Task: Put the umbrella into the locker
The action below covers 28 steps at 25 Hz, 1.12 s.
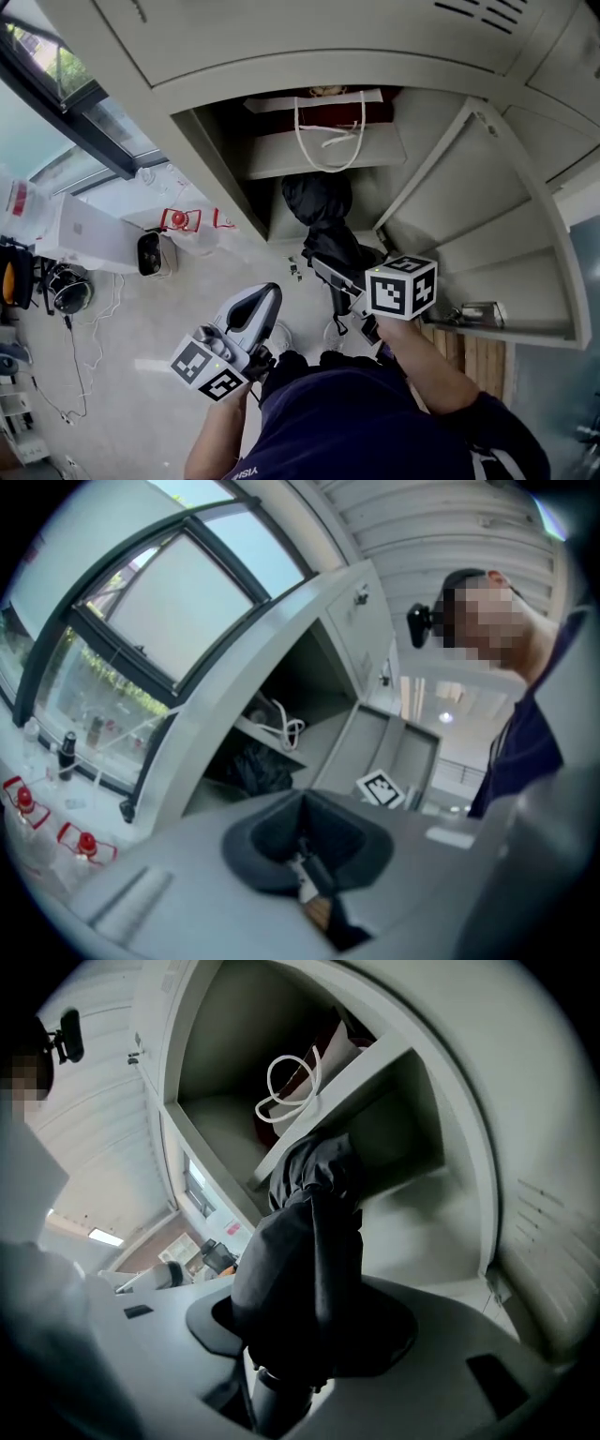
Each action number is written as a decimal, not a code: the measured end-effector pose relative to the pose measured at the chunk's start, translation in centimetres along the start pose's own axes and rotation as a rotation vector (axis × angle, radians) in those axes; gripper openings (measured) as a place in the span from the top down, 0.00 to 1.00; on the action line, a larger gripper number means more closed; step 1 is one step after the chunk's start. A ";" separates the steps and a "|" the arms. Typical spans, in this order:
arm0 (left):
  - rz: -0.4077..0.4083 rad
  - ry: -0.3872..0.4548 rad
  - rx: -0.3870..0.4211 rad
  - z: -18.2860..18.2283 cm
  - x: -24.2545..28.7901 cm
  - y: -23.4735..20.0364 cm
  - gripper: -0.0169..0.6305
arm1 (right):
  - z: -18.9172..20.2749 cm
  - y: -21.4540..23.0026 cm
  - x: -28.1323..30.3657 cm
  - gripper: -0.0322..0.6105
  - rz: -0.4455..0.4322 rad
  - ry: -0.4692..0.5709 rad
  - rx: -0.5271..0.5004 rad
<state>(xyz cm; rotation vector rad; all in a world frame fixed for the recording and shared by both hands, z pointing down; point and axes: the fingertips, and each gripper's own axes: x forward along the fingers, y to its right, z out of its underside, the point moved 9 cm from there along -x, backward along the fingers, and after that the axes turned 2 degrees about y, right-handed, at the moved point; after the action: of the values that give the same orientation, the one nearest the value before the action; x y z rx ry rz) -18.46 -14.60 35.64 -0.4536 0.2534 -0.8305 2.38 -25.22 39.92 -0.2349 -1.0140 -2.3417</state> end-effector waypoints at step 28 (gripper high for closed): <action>0.126 -0.141 -0.042 -1.9 -4.2 -7.3 0.97 | -8.7 4.7 15.6 0.63 0.749 -0.184 -1.154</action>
<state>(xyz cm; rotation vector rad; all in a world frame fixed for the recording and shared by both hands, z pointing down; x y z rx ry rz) -26.75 -16.28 37.66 -0.5283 0.1672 -0.6677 -7.23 -40.86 42.54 -1.0536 0.4478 -1.9071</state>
